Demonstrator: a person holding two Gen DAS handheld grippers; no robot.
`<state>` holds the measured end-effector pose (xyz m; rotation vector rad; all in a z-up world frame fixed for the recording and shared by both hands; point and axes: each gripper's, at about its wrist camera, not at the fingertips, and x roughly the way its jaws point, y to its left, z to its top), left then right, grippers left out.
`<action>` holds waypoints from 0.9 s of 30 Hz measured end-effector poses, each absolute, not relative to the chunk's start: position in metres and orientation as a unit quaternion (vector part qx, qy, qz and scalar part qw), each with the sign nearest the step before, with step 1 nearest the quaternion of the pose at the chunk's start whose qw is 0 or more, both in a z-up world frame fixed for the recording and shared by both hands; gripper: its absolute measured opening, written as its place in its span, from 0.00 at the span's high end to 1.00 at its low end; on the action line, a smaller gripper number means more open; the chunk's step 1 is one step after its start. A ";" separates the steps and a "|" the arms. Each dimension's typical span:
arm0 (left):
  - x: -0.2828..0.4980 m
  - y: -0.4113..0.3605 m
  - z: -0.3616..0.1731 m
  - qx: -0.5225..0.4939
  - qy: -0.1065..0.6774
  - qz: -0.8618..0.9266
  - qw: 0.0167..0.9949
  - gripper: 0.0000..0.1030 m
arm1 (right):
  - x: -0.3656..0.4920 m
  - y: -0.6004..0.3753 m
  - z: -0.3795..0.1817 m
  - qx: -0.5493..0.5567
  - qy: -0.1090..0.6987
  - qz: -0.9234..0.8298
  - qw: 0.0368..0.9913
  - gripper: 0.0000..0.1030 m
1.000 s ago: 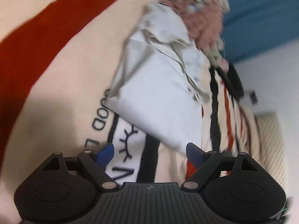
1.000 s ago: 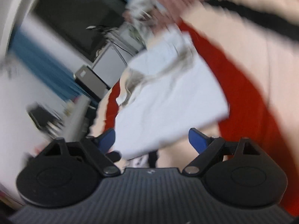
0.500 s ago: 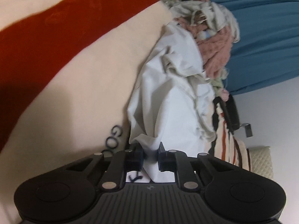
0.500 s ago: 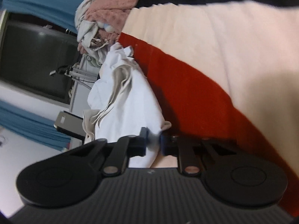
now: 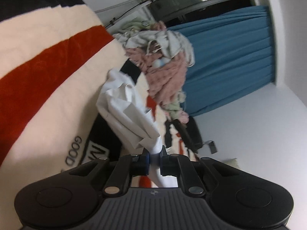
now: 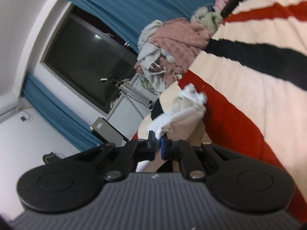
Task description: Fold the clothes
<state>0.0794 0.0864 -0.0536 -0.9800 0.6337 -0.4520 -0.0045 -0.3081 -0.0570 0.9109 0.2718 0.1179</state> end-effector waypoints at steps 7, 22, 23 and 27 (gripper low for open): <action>-0.022 0.101 -0.061 -0.474 0.274 -0.207 0.811 0.91 | -0.086 -0.300 -0.051 0.463 0.101 0.053 0.879 0.92; 0.049 0.068 -0.006 -0.384 0.284 -0.171 0.862 0.90 | -0.017 -0.312 -0.024 0.467 0.125 0.028 0.875 0.92; 0.067 0.063 0.001 -0.377 0.285 -0.167 0.865 0.90 | 0.001 -0.314 -0.020 0.466 0.129 0.025 0.875 0.92; 0.136 0.047 0.008 -0.355 0.292 -0.144 0.876 0.90 | 0.073 -0.318 -0.012 0.449 0.141 0.008 0.882 0.92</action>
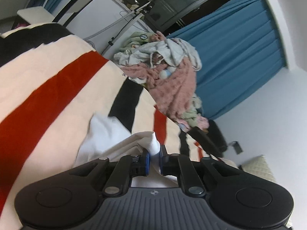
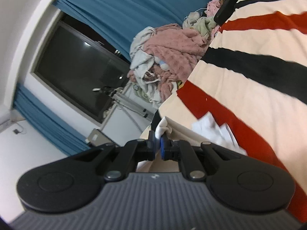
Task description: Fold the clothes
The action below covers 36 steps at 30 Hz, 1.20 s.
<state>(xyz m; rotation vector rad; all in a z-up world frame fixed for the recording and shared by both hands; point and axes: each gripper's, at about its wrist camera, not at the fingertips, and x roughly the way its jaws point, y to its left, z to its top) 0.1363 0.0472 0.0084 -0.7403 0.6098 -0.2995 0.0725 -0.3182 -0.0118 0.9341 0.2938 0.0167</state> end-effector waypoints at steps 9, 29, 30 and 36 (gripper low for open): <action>0.227 0.021 -0.041 -0.301 0.296 -0.140 0.895 0.90 | 0.152 -0.333 -0.080 0.448 0.156 -0.001 0.880 0.92; 0.288 0.018 -0.066 -0.194 0.302 -0.164 0.919 0.21 | 0.217 -0.302 -0.091 0.277 0.187 0.057 0.941 0.34; 0.287 0.014 -0.068 -0.177 0.303 -0.167 0.921 0.21 | 0.220 -0.298 -0.095 0.260 0.207 0.046 0.942 0.45; 0.288 -0.024 -0.099 -0.055 0.326 -0.162 0.930 0.21 | 0.236 -0.273 -0.124 0.142 0.281 0.018 0.949 0.60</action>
